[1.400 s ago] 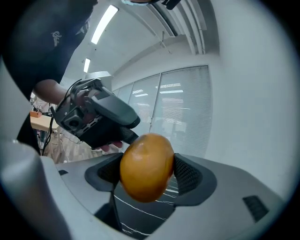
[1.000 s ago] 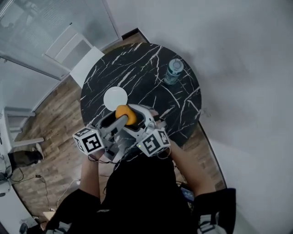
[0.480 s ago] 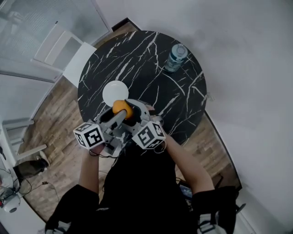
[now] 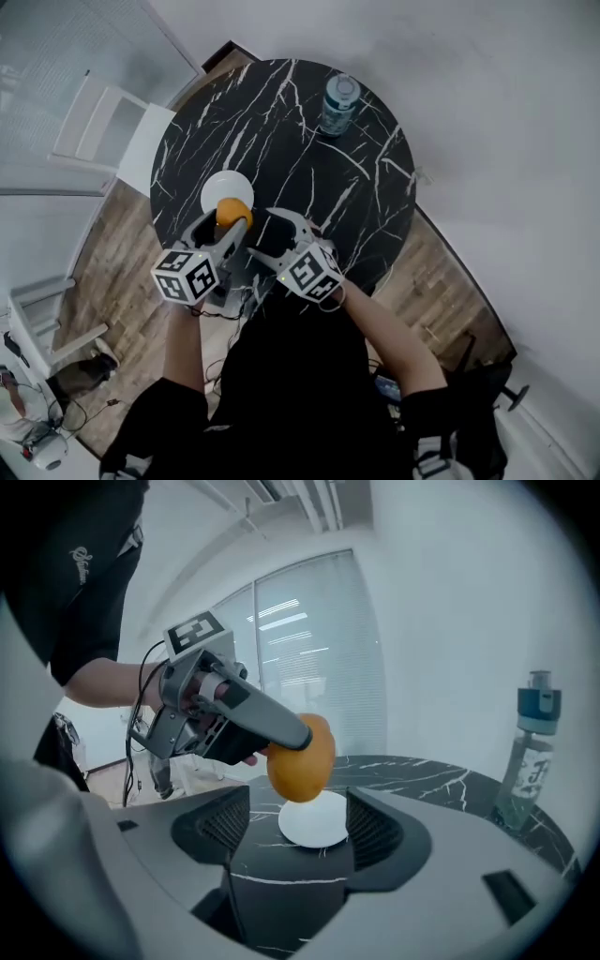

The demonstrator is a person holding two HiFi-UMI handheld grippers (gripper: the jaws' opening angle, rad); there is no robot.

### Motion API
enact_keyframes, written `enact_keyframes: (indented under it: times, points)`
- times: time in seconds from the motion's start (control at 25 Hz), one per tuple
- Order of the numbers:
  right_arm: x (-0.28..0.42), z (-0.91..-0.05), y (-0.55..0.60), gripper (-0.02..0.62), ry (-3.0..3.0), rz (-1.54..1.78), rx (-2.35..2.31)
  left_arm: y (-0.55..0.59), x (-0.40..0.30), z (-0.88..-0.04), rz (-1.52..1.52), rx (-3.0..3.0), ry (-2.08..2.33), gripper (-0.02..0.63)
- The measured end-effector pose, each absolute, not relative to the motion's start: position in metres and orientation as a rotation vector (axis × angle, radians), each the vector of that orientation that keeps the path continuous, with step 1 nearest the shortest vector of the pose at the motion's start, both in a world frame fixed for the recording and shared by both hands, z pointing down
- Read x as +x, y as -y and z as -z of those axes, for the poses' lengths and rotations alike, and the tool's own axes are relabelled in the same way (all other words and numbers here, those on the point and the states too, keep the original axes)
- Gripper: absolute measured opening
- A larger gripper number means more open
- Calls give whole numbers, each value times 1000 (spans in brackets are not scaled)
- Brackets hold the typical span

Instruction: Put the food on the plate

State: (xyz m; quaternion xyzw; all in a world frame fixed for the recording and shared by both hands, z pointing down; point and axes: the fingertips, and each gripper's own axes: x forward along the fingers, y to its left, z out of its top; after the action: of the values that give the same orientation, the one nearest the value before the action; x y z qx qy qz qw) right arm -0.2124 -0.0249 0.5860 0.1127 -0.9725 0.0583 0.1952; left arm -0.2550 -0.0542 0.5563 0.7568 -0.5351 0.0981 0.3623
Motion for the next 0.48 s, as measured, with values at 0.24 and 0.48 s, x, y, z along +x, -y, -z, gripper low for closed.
enact_keyframes:
  times: [0.24,0.48]
  points:
    - [-188,-603,48,3,2627,-246,549,56,-264,-570,-525,2010,1425,273]
    - [-183,-612,58,2,2596,-387,625,55,-270,-585,-702,2037,1403,273]
